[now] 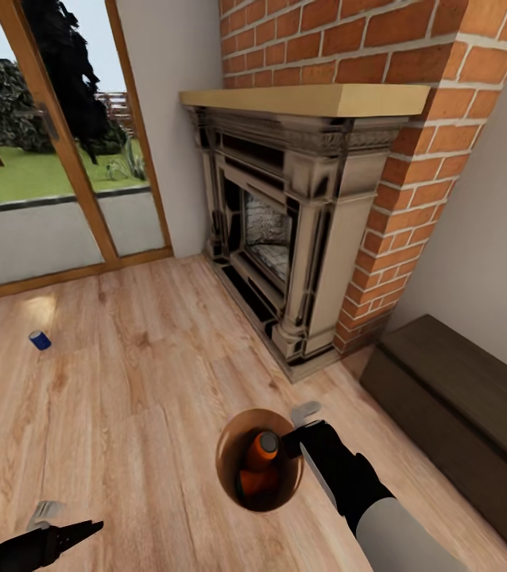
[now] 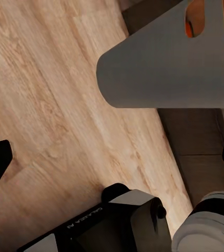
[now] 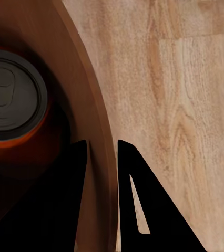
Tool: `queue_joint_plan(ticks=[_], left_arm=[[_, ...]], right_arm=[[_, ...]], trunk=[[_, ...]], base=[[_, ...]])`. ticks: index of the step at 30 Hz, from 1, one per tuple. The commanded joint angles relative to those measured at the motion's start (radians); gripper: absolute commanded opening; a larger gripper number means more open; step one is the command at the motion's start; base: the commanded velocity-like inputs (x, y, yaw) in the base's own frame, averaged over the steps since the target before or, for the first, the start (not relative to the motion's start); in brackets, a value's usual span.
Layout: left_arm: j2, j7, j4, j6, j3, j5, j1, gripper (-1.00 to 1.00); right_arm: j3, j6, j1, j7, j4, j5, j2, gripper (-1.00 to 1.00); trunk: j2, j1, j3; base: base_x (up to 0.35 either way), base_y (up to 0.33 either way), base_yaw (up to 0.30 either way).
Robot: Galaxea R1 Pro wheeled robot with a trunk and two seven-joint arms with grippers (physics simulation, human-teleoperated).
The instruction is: Put the three can of soda from the living room inside the tash can in the kitchen.
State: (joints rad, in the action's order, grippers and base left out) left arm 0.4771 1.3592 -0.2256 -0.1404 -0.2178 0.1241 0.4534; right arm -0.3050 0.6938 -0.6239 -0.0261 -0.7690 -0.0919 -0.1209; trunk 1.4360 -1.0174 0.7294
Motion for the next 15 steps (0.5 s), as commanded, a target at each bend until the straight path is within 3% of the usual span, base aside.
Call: queue_joint_plan(ticks=[1,15], left_arm=[[0.000,0.000,0.000,0.000,0.000,0.000,0.000,1.00],[0.000,0.001,0.000,-0.001,0.000,-0.001,0.000,1.00]], right_arm=[[0.000,0.000,0.000,0.000,0.000,0.011,0.000,-1.00],[0.000,0.000,0.000,0.000,0.000,0.011,0.000,-1.00]], trunk=[[0.000,0.000,0.000],[0.000,0.000,0.000]], base=[[0.284,0.251,0.285],[0.282,0.252,0.285]])
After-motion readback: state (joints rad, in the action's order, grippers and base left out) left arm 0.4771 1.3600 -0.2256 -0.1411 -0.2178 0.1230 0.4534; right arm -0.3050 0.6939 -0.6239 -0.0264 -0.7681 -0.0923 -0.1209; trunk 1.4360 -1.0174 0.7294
